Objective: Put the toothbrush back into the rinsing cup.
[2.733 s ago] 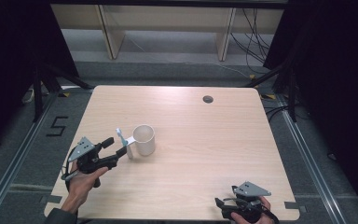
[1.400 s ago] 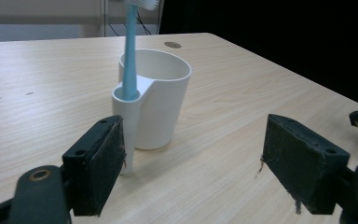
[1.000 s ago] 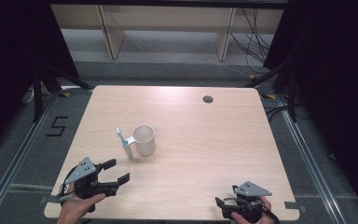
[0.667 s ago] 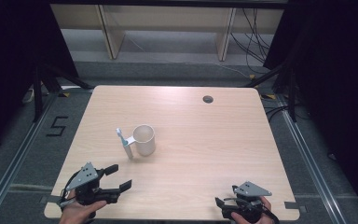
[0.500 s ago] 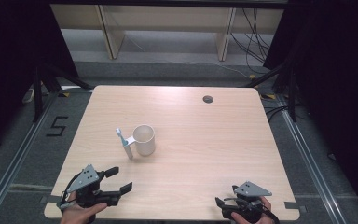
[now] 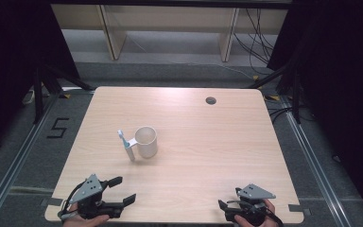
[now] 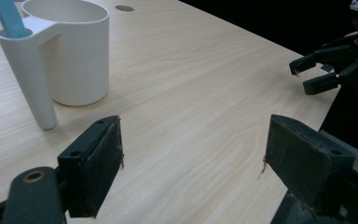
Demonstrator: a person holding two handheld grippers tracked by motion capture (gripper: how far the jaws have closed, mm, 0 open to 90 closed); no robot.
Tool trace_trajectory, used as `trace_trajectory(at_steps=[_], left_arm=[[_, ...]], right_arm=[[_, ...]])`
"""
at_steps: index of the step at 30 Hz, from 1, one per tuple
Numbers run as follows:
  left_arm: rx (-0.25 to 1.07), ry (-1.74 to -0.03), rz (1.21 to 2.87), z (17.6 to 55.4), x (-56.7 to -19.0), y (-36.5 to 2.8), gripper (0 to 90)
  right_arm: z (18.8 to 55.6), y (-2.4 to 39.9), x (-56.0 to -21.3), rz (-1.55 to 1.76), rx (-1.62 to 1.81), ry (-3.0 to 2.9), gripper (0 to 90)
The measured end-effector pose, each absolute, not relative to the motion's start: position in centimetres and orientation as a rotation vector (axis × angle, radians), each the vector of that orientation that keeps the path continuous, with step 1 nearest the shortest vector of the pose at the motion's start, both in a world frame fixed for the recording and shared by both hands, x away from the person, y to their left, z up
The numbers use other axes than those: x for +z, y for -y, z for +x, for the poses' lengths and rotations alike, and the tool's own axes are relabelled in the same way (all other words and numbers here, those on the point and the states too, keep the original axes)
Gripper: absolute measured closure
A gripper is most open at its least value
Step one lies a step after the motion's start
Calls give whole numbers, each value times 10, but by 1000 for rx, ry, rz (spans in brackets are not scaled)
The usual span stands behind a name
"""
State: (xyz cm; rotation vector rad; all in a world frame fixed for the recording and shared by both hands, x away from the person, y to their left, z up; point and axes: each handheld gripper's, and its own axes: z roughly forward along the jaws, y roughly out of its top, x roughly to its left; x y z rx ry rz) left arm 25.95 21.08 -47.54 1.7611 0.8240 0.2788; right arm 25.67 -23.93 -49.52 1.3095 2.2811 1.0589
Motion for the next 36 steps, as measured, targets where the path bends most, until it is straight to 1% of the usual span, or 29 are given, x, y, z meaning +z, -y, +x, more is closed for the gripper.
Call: trace_trajectory(at_steps=[23, 28, 30, 34, 36], left_arm=[[274, -802, 1880, 229, -489, -204, 167], [303, -787, 1935, 221, -489, -203, 167], [306, -785, 1926, 219, -491, -200, 168], [345, -748, 2032, 212, -493, -198, 173], [332, -754, 2002, 209, -493, -195, 173]], right_arm=[[257, 240, -494, 1270, 1048, -2277, 222], [257, 239, -495, 1272, 1061, -2285, 222], [256, 237, -495, 1308, 1074, -2282, 222], [256, 236, -495, 1307, 1073, -2283, 221], [255, 236, -495, 1317, 1074, -2280, 221]])
